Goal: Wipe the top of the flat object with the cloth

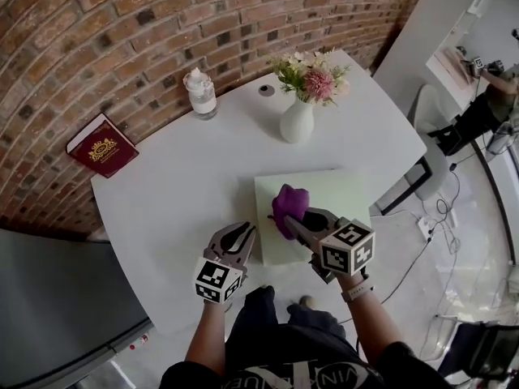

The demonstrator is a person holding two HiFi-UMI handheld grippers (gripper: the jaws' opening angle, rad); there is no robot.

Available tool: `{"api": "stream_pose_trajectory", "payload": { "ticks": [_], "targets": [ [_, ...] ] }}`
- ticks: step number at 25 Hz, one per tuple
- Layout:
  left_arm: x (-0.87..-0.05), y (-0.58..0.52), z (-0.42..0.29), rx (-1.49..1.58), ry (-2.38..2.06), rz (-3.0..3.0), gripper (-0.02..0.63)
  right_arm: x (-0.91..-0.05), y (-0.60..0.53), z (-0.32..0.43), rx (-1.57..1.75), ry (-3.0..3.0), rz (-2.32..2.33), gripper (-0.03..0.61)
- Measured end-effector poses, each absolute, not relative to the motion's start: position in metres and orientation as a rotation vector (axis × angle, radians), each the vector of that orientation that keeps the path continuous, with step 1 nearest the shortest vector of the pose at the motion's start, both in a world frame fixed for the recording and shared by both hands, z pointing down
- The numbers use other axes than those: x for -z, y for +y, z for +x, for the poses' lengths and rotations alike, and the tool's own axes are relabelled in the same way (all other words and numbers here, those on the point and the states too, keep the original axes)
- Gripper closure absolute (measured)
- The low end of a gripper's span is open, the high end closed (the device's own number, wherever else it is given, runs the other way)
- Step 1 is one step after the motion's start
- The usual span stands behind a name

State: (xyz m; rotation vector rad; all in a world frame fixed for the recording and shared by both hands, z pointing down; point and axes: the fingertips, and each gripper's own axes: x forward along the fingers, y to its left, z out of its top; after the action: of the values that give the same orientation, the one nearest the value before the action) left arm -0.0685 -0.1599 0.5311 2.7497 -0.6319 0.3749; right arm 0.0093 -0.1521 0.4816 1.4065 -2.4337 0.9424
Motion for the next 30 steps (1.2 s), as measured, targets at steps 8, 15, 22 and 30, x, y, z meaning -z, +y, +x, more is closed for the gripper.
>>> {"api": "stream_pose_trajectory", "payload": {
  "ticks": [8, 15, 22, 30],
  "targets": [
    [-0.558, -0.170, -0.054, -0.553, -0.517, 2.708, 0.431, -0.503, -0.216, -0.017, -0.985, -2.283, 1.212, 0.522],
    [-0.568, -0.176, -0.053, -0.593, -0.568, 2.617, 0.469, -0.543, -0.232, -0.017, -0.869, -2.091, 1.075, 0.520],
    [-0.571, -0.180, -0.052, -0.640, -0.644, 2.545, 0.469, -0.550, -0.235, 0.004, -0.805, -2.028, 1.049, 0.520],
    [-0.570, -0.177, -0.048, -0.685, -0.679, 2.525, 0.497, -0.555, -0.213, 0.083, -0.830, -1.910, 1.116, 0.520]
  ]
}}
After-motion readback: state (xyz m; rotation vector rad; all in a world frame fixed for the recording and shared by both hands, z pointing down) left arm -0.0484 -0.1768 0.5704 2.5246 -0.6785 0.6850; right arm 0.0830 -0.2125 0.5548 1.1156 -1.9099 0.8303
